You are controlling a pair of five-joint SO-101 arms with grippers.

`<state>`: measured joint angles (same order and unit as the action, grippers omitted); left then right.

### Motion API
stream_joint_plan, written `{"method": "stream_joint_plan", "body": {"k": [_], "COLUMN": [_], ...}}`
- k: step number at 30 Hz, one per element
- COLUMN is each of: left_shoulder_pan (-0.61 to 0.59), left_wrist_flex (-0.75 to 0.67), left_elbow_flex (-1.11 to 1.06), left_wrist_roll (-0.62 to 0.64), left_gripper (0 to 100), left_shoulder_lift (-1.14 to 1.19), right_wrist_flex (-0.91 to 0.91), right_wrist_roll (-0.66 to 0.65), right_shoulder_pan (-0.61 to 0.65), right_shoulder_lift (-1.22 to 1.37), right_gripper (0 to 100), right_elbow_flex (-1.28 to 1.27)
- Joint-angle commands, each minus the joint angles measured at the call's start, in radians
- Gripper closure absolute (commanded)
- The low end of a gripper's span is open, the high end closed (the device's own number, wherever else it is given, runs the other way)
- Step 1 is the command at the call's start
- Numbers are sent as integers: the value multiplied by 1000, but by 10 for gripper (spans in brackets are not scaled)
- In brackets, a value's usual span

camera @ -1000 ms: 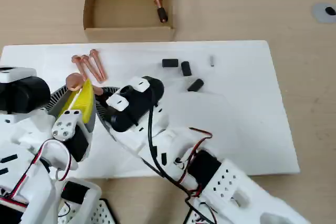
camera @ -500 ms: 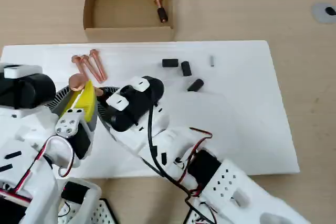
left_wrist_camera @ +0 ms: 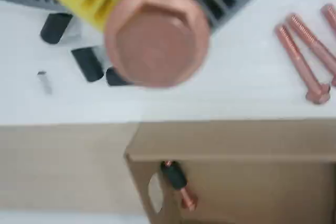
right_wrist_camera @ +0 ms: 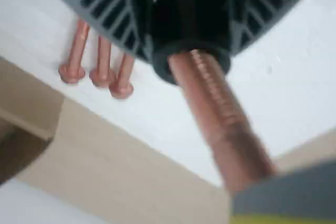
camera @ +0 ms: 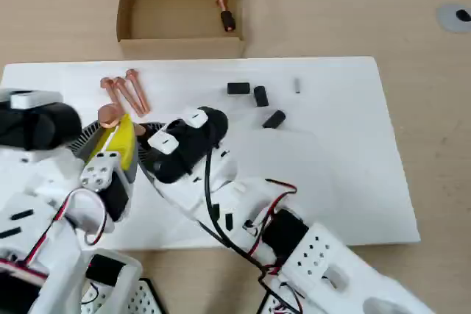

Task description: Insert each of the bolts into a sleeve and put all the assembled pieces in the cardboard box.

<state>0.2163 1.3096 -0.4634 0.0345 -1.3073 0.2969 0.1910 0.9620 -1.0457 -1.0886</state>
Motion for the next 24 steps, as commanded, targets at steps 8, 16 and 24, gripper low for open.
{"method": "stream_joint_plan", "body": {"k": [8,16,24], "left_shoulder_pan": [5,9,11], "left_wrist_flex": [-12,28,130], "left_elbow_flex": [-41,-26,80], "left_wrist_roll": [8,8,8], "left_gripper": [914,881,871], "left_shoulder_lift": [4,7,12], "right_wrist_flex": [-32,-32,-32], "right_wrist_roll": [6,6,6], "right_shoulder_pan": [-38,-38,-38], "right_shoulder_lift": [-36,-36,-36], "right_gripper": [989,989,989], "right_elbow_flex": [13,12,15]}}
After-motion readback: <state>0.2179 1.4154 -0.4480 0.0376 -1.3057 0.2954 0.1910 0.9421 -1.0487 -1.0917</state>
